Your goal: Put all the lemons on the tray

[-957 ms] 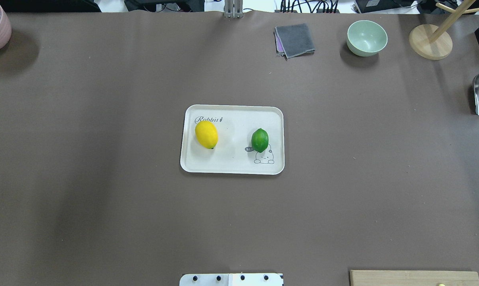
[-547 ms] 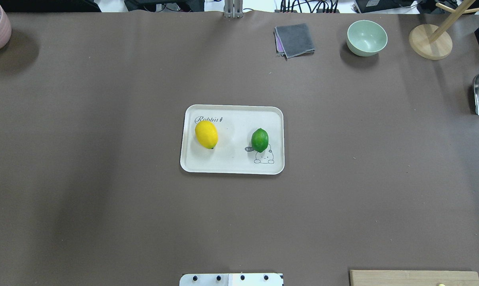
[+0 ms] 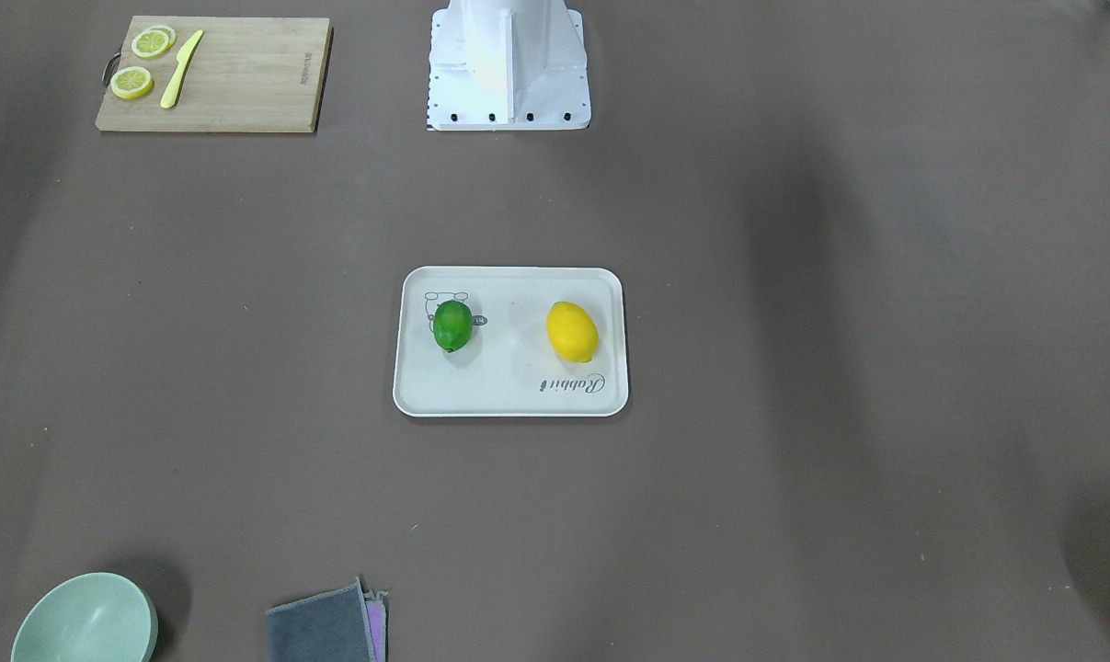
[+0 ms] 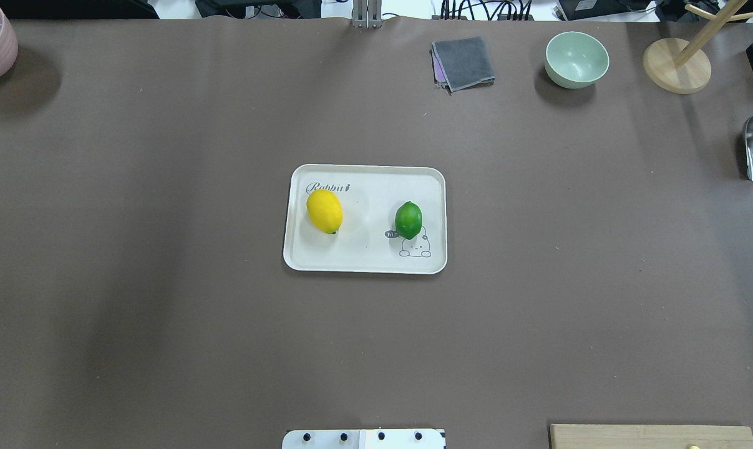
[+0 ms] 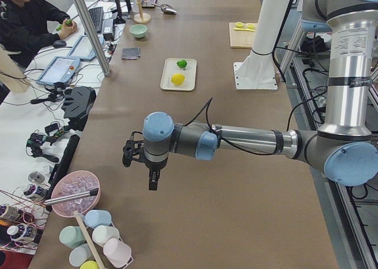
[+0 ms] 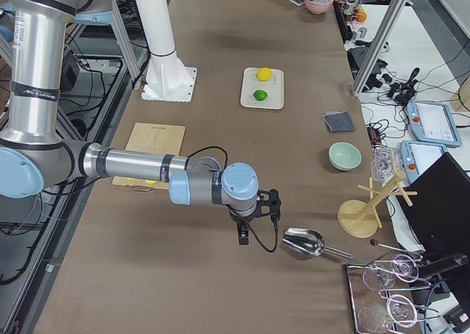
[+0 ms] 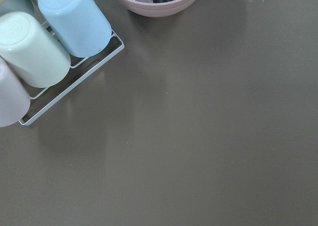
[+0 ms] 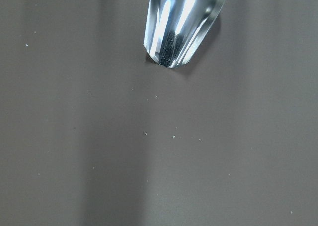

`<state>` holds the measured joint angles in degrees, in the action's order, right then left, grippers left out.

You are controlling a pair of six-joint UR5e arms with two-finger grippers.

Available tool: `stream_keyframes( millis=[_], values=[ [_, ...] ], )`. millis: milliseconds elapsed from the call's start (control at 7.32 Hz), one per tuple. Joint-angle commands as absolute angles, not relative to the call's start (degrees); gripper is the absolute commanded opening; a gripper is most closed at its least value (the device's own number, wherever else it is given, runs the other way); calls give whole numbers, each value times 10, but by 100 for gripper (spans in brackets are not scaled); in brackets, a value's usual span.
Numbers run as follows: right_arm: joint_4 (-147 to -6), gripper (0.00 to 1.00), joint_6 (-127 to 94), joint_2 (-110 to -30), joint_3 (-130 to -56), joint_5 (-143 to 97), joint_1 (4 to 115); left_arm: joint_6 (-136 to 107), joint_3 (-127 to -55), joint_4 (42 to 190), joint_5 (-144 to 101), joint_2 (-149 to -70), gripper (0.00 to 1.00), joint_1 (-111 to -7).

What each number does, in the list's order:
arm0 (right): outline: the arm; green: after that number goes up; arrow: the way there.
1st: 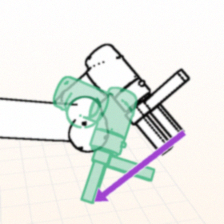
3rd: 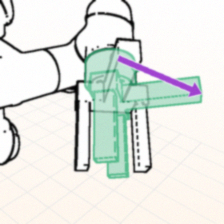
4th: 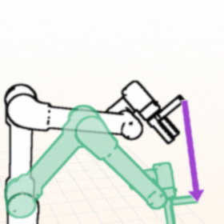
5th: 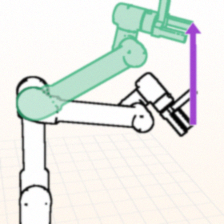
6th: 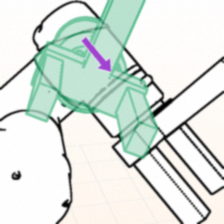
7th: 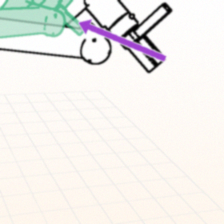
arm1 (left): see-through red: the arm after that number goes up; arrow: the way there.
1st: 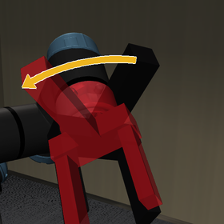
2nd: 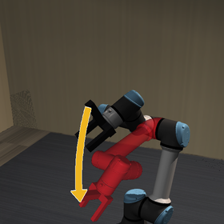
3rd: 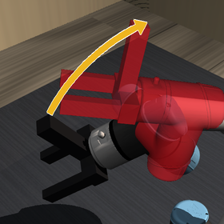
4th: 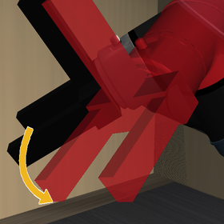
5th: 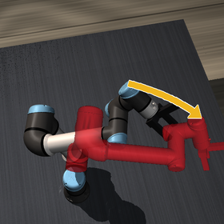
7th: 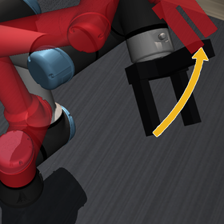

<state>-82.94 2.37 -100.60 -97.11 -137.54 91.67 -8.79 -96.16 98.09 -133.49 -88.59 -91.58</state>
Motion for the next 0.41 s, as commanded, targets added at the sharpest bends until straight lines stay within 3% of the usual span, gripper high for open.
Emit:
stream_keyframes(
  millis=[0,273],
  values=[
    [-830,100,24,-1006,-971,-1375,918,-88,-960,981,-1335,-888,98,-916],
    [-830,100,24,-1006,-971,-1376,919,-88,-960,981,-1335,-889,98,-916]
  ],
)
